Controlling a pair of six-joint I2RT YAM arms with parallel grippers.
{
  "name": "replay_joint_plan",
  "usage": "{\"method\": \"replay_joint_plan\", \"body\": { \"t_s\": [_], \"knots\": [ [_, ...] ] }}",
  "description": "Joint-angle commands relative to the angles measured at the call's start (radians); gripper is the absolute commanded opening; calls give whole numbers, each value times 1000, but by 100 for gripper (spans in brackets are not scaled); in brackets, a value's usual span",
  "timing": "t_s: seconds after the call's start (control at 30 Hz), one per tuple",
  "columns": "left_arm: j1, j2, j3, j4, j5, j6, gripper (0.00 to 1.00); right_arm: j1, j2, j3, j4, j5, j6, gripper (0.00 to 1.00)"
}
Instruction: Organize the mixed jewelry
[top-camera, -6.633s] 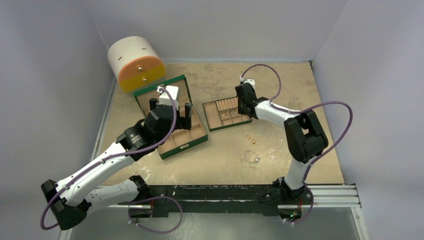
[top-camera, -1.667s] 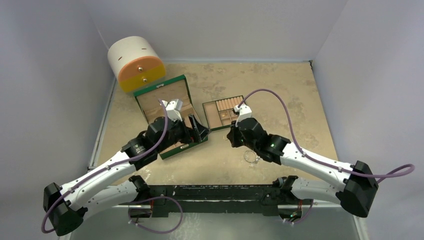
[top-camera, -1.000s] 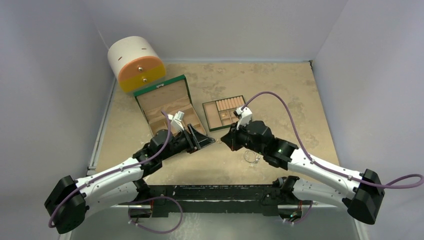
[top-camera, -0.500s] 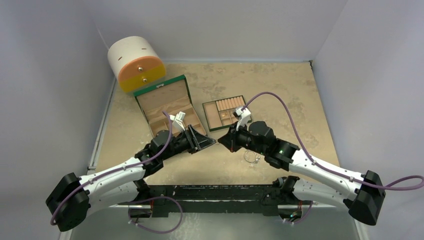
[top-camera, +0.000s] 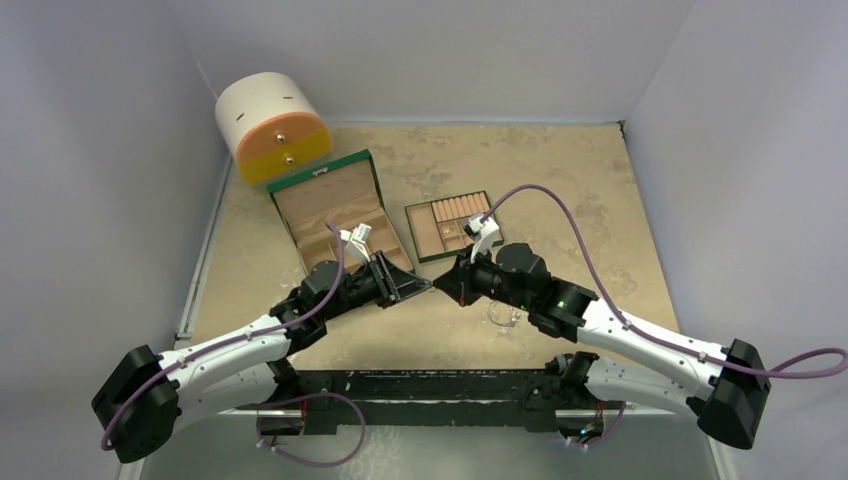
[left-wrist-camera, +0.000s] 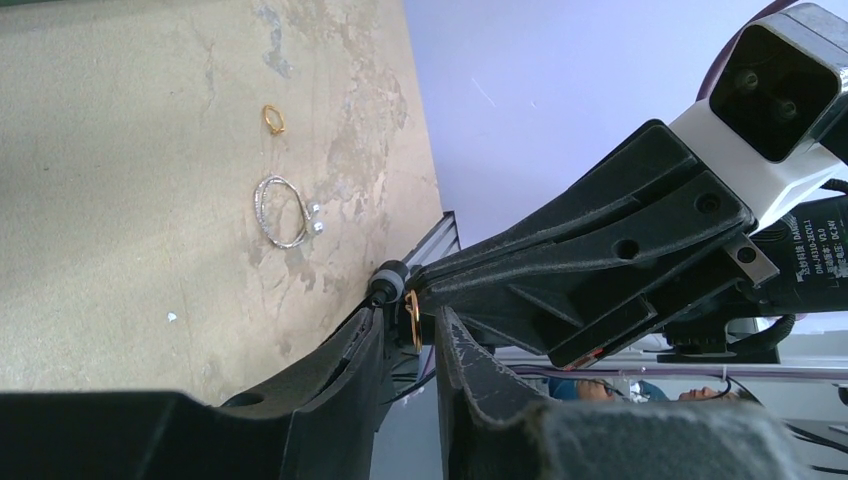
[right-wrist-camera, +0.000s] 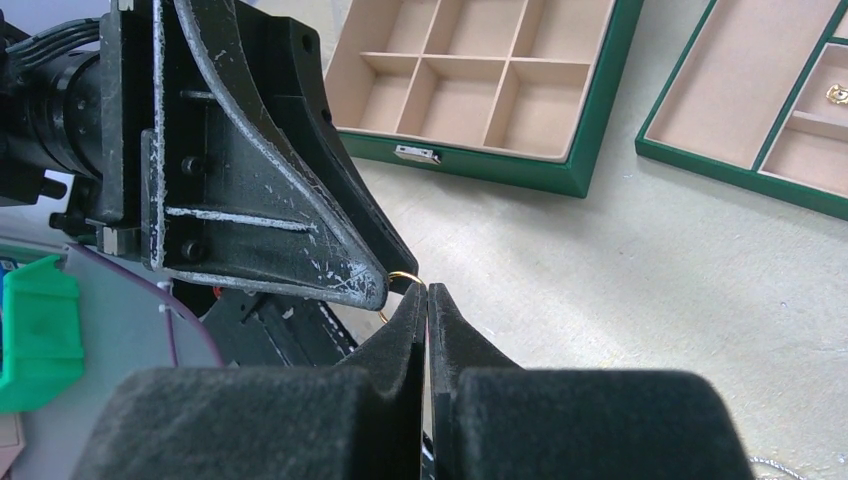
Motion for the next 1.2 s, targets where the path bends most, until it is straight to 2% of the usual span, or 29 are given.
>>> {"method": "replay_joint_plan", "body": {
  "t_s": [0.0,0.23,0.37,0.63,0.83,0.97,1.17],
  "knots": [
    [-4,-13,-4,58,14,-9,24,7,3,10,52,-6,6,0],
    [-4,-4,-2,65,20,-7,14,10,9,10,53,-1,7,0],
    [-3,1,-6,67,18,-4,0,13,14,12,55,-3,7,0],
    [-3,-13,-6,56,9,0,0,18,3,8,52,-4,13,0],
    [-4,-25,-8,38,1,16,0,18,-44,8,36,-16,18,28],
    [-3,-29,-19,79,9,23,0,18,-88,17,7,-20,23,36],
    [-4,-36,-30,188,60,37,0,16,-165,34,-34,-113,53,40]
  ]
}}
